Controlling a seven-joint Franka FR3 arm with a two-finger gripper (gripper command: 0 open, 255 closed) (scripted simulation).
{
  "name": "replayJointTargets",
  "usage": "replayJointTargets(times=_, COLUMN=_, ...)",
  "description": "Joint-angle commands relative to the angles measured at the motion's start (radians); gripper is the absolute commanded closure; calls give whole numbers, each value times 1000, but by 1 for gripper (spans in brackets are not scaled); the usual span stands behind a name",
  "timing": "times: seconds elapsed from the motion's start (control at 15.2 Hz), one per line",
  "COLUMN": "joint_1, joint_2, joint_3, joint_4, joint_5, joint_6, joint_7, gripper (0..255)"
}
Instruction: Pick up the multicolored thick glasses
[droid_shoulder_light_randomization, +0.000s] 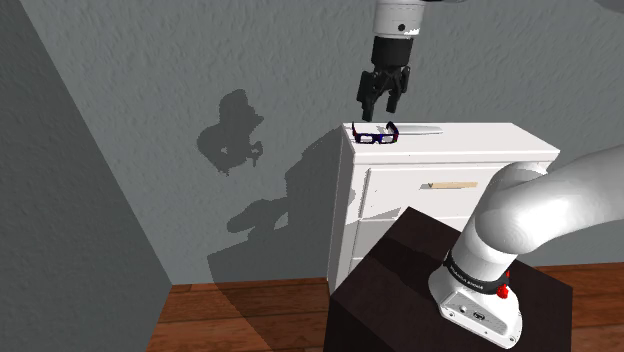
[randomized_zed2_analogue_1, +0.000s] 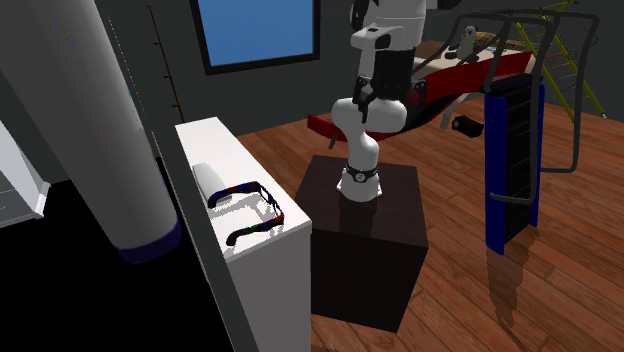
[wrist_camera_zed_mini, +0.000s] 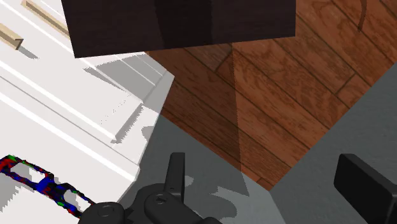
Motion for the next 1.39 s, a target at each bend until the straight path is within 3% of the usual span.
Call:
replayJointTargets(times=0.0, joint_1=0, joint_2=0, joint_3=0, joint_4=0, joint_5=0, joint_6=0, joint_7=0, gripper=0)
replayJointTargets(times=0.66, joint_1=-63, joint_2=184, joint_3=-141, joint_4=-51, joint_5=-72, joint_6=269, joint_7=-160, gripper=0)
replayJointTargets(times=1.32, joint_1=-102, joint_2=469, joint_3=-276, joint_4=31, joint_5=-64, joint_6=504, joint_7=-326, gripper=0)
